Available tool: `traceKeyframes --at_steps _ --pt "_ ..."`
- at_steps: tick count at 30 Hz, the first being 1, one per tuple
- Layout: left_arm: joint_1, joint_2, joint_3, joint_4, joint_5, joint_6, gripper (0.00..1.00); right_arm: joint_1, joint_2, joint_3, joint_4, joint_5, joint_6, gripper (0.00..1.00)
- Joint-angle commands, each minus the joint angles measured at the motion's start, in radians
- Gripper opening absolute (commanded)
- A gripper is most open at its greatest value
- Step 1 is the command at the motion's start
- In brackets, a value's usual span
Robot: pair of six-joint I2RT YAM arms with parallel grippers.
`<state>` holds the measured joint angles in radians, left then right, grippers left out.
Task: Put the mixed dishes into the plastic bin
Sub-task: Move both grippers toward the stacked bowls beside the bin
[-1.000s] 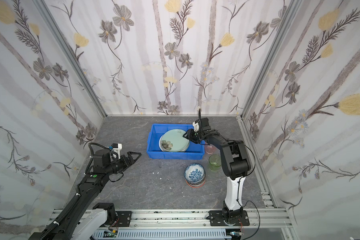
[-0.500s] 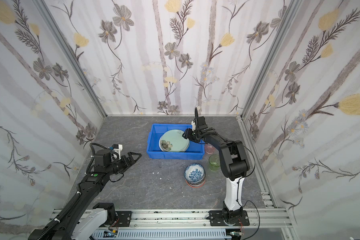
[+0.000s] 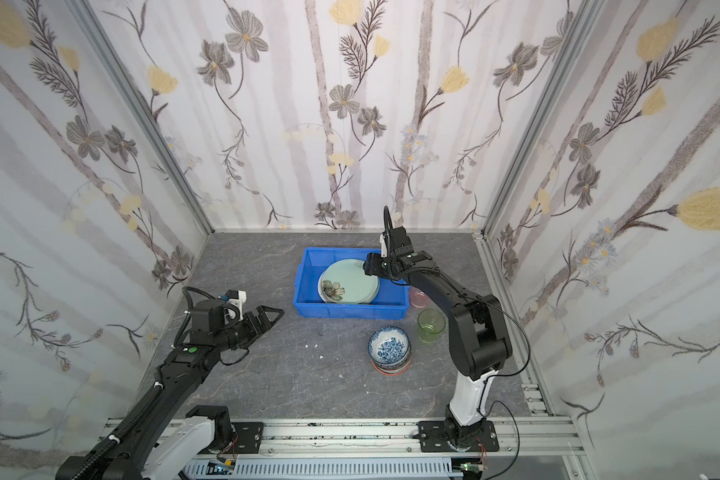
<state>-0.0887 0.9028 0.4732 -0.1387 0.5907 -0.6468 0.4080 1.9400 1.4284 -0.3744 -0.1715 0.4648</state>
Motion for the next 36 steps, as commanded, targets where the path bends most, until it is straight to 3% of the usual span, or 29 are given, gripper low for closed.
traceKeyframes --at_steps 1,7,12,16,20,32,36 --pt "-0.012 0.018 0.008 -0.002 -0.013 0.013 1.0 0.008 -0.084 -0.028 -0.071 0.112 -0.031 0.74" --pt "-0.044 0.019 0.009 -0.002 -0.012 0.013 1.0 0.021 -0.238 -0.143 -0.136 0.185 -0.026 0.75" --pt "-0.125 -0.009 0.009 -0.013 -0.05 0.01 1.0 0.037 -0.402 -0.266 -0.156 0.236 0.004 0.77" --pt "-0.186 -0.048 0.005 -0.028 -0.128 -0.017 1.0 0.048 -0.514 -0.319 -0.232 0.25 0.072 0.67" --pt "-0.255 -0.053 0.023 -0.03 -0.171 -0.059 1.0 0.077 -0.589 -0.344 -0.338 0.263 0.098 0.65" --pt "-0.532 0.165 0.243 -0.019 -0.352 -0.07 1.0 0.131 -0.741 -0.434 -0.533 0.244 0.169 0.62" --pt "-0.587 0.228 0.29 -0.003 -0.383 -0.077 1.0 0.148 -0.764 -0.462 -0.551 0.233 0.188 0.57"
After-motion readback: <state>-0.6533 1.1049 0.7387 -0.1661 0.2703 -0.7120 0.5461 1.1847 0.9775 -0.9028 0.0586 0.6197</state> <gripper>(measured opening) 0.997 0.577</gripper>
